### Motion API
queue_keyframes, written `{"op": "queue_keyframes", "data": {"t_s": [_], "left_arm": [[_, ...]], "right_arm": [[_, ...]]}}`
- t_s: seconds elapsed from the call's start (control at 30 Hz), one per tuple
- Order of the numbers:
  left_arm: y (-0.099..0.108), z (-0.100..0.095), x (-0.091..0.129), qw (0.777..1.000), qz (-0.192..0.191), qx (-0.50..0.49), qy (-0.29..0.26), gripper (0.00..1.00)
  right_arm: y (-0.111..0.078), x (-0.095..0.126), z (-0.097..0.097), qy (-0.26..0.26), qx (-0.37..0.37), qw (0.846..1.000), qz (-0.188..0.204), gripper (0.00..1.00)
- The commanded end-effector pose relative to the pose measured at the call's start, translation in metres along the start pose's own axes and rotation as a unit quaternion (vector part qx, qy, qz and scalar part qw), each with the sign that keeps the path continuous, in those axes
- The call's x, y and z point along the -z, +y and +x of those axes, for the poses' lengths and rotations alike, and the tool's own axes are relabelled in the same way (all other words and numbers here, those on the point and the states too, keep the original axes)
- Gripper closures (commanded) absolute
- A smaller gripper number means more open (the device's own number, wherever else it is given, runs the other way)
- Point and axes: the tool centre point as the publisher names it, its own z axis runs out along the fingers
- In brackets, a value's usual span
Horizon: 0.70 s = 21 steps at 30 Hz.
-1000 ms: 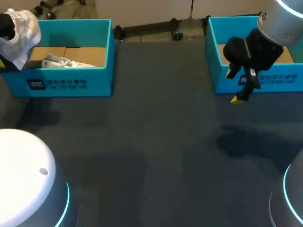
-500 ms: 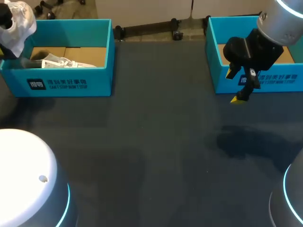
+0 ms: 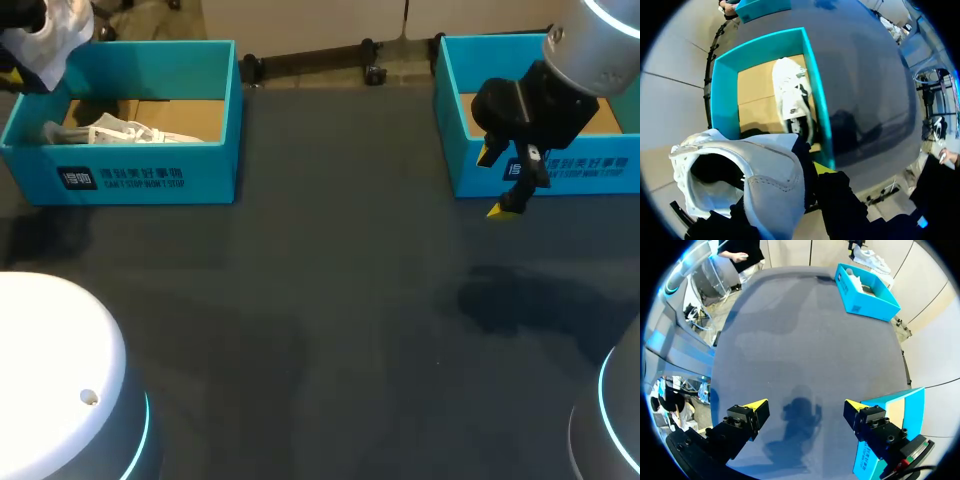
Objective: Take the shoe out of the shoebox, open the shoe tongue, remove and reinsert the insole, then place the shoe into the shoebox
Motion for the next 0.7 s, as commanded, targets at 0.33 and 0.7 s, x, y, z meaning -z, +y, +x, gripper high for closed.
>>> {"op": "queue_keyframes", "data": {"t_s": [0.33, 0.7], "left_arm": [[0.018, -0.077, -0.013, 1.0, 0.0, -0.001, 0.028, 1.0], [0.016, -0.099, -0.019, 0.999, 0.007, 0.025, 0.031, 1.0]], "right_arm": [[0.0, -0.001, -0.001, 0.001, 0.0, 1.0, 0.001, 0.0], [0.0, -0.001, -0.001, 0.001, 0.0, 1.0, 0.001, 0.0]]}}
